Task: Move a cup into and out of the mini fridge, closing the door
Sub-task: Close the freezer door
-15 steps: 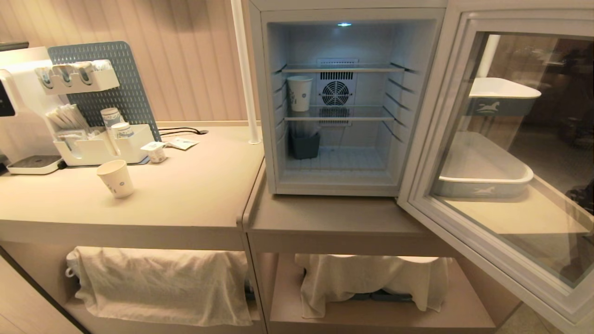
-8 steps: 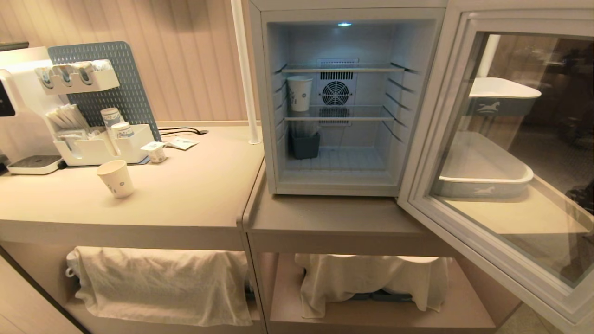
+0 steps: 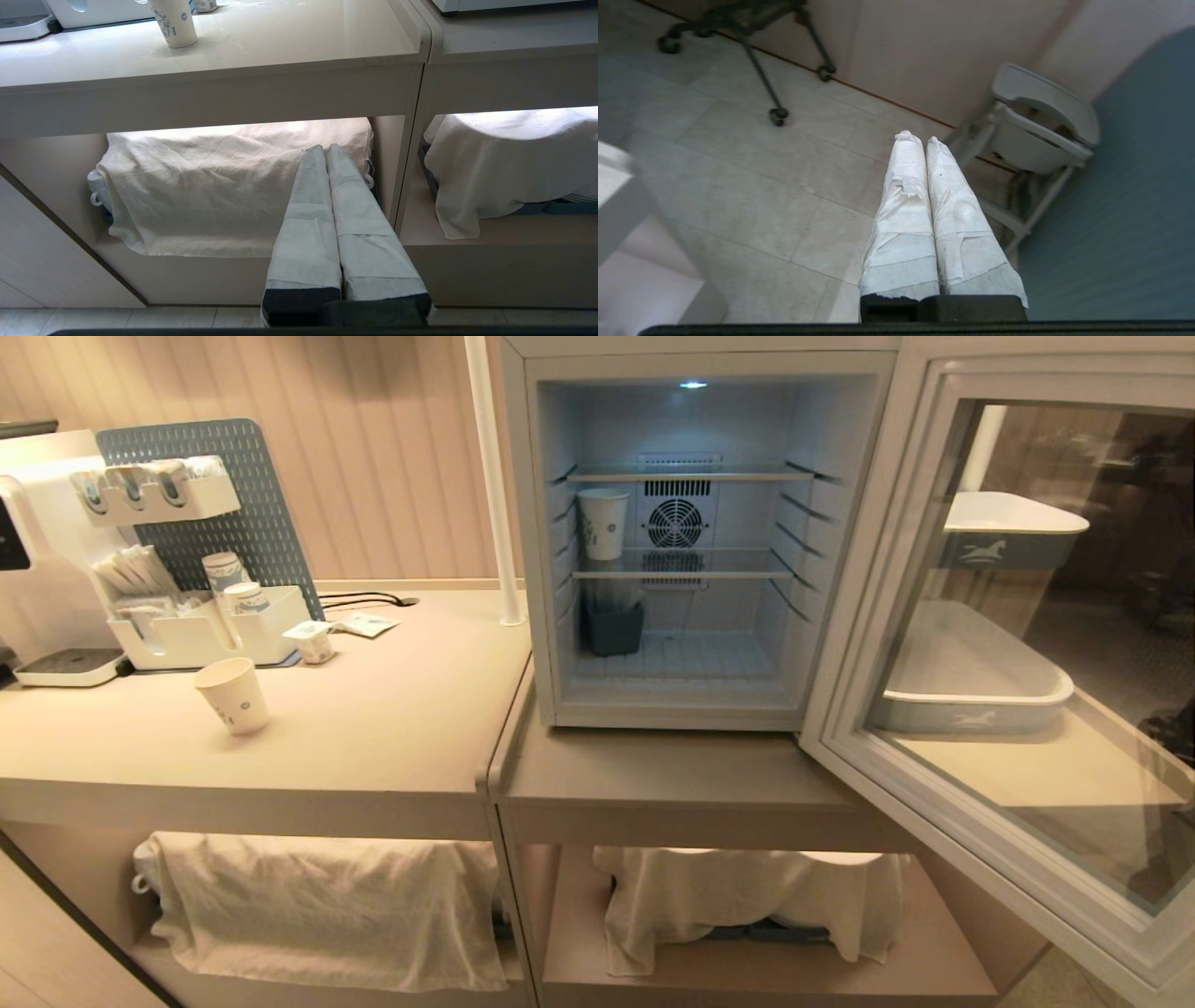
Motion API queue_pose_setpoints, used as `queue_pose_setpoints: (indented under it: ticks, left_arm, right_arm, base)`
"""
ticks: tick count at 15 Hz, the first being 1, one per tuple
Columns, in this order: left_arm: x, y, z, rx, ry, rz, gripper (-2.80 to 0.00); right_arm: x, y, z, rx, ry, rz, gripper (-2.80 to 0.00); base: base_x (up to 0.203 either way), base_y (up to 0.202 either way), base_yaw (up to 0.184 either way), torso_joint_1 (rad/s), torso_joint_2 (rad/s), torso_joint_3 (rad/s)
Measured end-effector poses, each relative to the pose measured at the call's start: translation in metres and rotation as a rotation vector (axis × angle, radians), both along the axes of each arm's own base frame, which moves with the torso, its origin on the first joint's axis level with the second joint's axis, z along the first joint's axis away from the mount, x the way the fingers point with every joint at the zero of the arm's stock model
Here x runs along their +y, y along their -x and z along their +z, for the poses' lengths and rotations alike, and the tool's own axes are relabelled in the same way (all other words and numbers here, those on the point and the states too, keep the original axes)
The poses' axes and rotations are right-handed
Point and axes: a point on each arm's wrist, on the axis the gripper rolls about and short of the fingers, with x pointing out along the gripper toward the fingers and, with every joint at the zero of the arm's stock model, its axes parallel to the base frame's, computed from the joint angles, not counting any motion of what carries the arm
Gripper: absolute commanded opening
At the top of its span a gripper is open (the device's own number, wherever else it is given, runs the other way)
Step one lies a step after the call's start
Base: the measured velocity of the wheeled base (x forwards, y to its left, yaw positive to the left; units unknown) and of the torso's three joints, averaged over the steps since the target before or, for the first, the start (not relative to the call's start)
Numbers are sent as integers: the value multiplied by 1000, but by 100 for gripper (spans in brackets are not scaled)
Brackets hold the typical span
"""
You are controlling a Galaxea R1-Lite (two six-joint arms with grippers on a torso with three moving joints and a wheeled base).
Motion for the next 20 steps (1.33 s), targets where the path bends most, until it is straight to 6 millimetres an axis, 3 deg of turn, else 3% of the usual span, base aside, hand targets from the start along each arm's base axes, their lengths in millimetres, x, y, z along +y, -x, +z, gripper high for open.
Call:
queue_pose_setpoints:
  ticks: [9,20]
  left_arm:
    - [0,0,0,0,0,0,-280]
    - [0,0,0,0,0,-1,-280]
  right_arm:
    - [-25,-16,-1,21,-6,-73,-280]
    - [-49,-51,11,-21,7,-22,-280]
  base:
    - [0,0,0,0,0,0]
    - [0,0,0,0,0,0]
